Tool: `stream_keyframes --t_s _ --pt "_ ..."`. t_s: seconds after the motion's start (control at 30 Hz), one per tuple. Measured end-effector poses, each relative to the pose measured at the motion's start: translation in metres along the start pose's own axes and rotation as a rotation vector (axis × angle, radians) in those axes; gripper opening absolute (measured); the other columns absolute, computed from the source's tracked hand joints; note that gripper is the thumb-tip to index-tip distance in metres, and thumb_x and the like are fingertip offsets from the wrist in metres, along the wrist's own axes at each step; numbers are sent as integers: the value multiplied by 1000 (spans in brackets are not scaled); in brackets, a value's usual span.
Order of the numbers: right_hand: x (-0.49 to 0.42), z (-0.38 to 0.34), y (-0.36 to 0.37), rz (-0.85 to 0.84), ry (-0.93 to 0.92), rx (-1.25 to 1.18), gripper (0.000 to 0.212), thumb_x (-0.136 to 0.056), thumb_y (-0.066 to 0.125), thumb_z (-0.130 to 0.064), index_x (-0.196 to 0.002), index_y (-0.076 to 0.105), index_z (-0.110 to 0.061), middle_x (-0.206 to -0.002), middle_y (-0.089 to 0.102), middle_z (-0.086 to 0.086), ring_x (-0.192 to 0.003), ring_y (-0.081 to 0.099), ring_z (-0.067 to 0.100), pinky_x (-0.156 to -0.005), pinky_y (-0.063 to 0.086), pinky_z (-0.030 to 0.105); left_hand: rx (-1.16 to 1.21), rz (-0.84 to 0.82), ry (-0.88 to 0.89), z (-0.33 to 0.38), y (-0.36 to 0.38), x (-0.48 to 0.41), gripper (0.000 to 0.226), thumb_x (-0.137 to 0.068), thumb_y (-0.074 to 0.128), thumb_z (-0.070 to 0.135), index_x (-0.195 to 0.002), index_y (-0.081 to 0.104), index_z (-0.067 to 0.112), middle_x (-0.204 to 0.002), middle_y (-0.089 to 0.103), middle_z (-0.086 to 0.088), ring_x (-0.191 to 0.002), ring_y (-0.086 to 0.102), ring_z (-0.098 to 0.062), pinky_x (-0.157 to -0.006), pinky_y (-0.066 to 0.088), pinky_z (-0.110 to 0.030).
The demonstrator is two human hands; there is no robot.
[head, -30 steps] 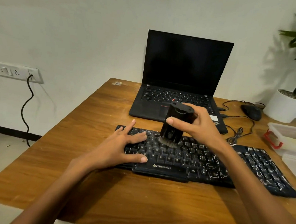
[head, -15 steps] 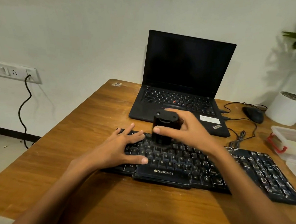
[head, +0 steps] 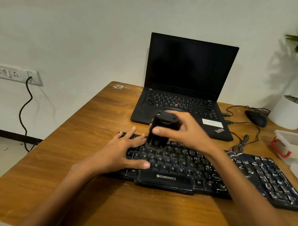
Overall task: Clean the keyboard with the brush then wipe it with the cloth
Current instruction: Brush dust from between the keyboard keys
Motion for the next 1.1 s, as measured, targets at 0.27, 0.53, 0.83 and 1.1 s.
stream_keyframes --t_s 0.27,0.53,0.83,1.1 --pt "33 30 -41 159 88 17 26 -65 68 -40 -87 61 -27 -80 66 -11 -82 63 10 -68 49 19 -72 -24 7 2 -3 -2 81 -77 57 55 -143 13 37 -129 -19 21 -119 -25 -1 -110 -7 -35" --pt "23 13 -6 -50 10 63 38 -62 79 -39 -95 65 -28 -90 68 -15 -86 63 1 -75 48 15 -64 -104 -55 -4 -3 -28 94 -68 61 61 -144 9 42 -153 -7 10 -140 -15 -24 -112 1 -51" --pt "14 23 -15 165 30 -144 34 -65 74 -31 -95 62 -21 -89 67 -3 -85 64 7 -73 53 20 -38 -109 -73 -15 1 -32 96 -63 60 66 -141 7 47 -153 -9 15 -141 -15 -22 -111 6 -54" --pt "-13 27 -13 148 10 -24 30 -72 75 -24 -96 59 -31 -86 64 -16 -83 58 -8 -72 43 10 -38 -112 -90 -16 1 -34 103 -59 59 68 -138 -3 50 -152 -10 19 -140 -16 -19 -111 8 -55"
Point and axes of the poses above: each hand's wrist, its own x-axis away from the middle knuckle, its own y-axis out of the palm, z = x × y, the point moved 6 cm from there along -x, towards the middle knuckle
